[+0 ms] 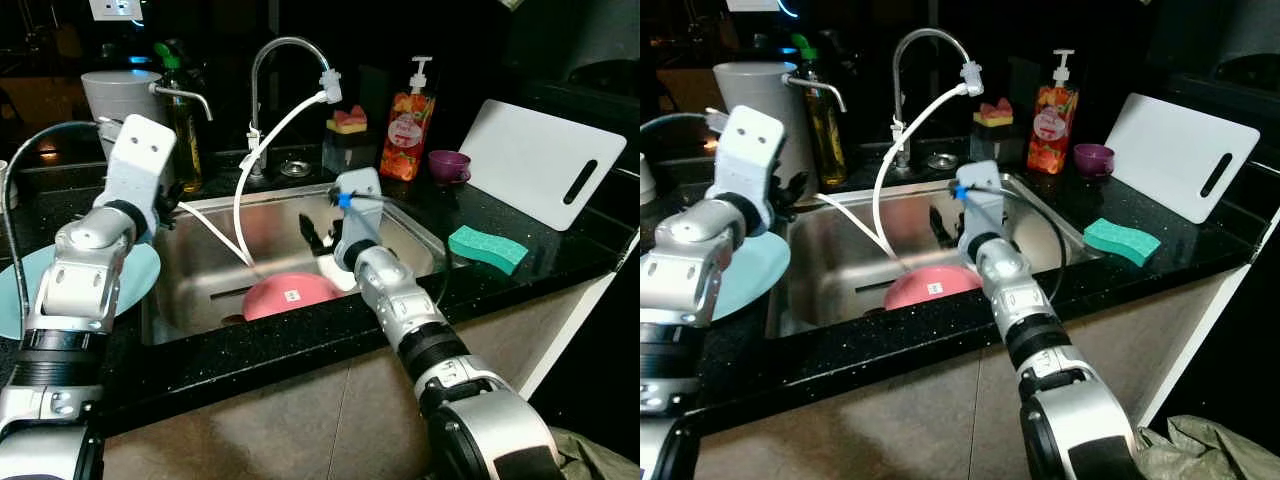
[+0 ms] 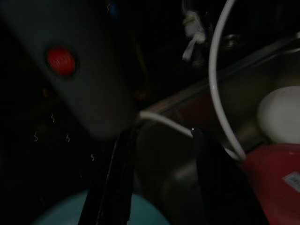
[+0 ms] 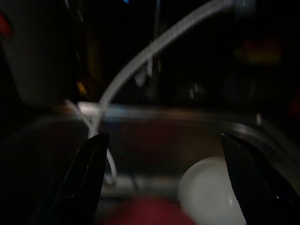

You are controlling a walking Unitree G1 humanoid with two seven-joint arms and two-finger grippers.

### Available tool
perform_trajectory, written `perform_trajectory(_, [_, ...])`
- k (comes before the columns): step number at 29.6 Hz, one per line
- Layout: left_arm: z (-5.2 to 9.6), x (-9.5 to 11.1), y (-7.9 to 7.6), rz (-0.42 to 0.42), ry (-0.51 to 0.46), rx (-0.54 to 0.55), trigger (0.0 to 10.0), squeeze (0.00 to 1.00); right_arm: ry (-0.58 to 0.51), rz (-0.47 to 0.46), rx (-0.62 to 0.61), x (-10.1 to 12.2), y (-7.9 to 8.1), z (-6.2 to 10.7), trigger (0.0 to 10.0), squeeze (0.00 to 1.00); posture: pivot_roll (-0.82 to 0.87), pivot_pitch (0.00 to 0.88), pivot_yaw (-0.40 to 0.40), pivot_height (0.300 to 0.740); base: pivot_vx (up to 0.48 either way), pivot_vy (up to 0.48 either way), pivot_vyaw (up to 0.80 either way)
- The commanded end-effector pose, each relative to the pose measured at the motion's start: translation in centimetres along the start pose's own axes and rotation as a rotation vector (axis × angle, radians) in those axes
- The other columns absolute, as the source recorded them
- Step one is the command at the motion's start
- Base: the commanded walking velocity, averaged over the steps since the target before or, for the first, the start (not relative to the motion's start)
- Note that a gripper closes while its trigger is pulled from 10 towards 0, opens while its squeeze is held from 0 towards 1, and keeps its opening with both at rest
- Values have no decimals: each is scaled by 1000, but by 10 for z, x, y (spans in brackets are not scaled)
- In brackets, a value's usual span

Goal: Kitchen organization

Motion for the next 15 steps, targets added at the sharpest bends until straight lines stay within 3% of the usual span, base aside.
perform_trajectory(1, [2, 0, 5, 54, 22, 18, 10000, 0, -130, -10, 80, 36, 7, 3, 10000, 1000, 176, 73, -57, 740, 0, 0, 0])
perform_trajectory(3, [2, 0, 5, 54, 22, 18, 10000, 0, -130, -10, 80, 36, 7, 3, 10000, 1000, 176, 73, -57, 740, 0, 0, 0])
perform_trajectory(4, [4, -1, 6, 71, 24, 28, 10000, 0, -175, -4, 125, 49, 12, 6, 10000, 1000, 179, 76, -46, 740, 0, 0, 0])
perform_trajectory(5, [6, -2, 5, 100, 6, 14, 10000, 0, -222, 21, 178, 64, 16, 14, 10000, 0, 181, 80, -42, 740, 0, 0, 0])
perform_trajectory(7, [9, -4, 3, 131, 1, 9, 10000, 0, -260, 63, 224, 77, 17, 23, 10000, 0, 181, 80, -42, 740, 0, 0, 0])
perform_trajectory(10, [11, -5, -3, 125, 9, 3, 10000, 0, -257, 114, 215, 79, 10, 27, 10000, 0, 181, 80, -42, 740, 0, 0, 0])
perform_trajectory(12, [12, -6, -8, 18, 7, -10, 10000, 0, -244, 139, 193, 80, 2, 31, 10000, 0, 164, 82, -47, 740, 0, 0, 0])
perform_trajectory(15, [12, -6, -12, -50, -1, -32, 10000, 0, -235, 149, 178, 79, -3, 34, 10000, 0, 158, 78, -41, 740, 0, 0, 0])
Point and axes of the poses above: a point about 5 cm out from each wrist's last joint towards the gripper, its own z axis pointing back from the gripper into the wrist, its own x axis along the axis of the wrist's last joint, y = z × x, the point moved 2 cm from there along -z, pointing out of the wrist towards the gripper, and after that the axes turned 14 degrees about -z, right-handed, at the moved point
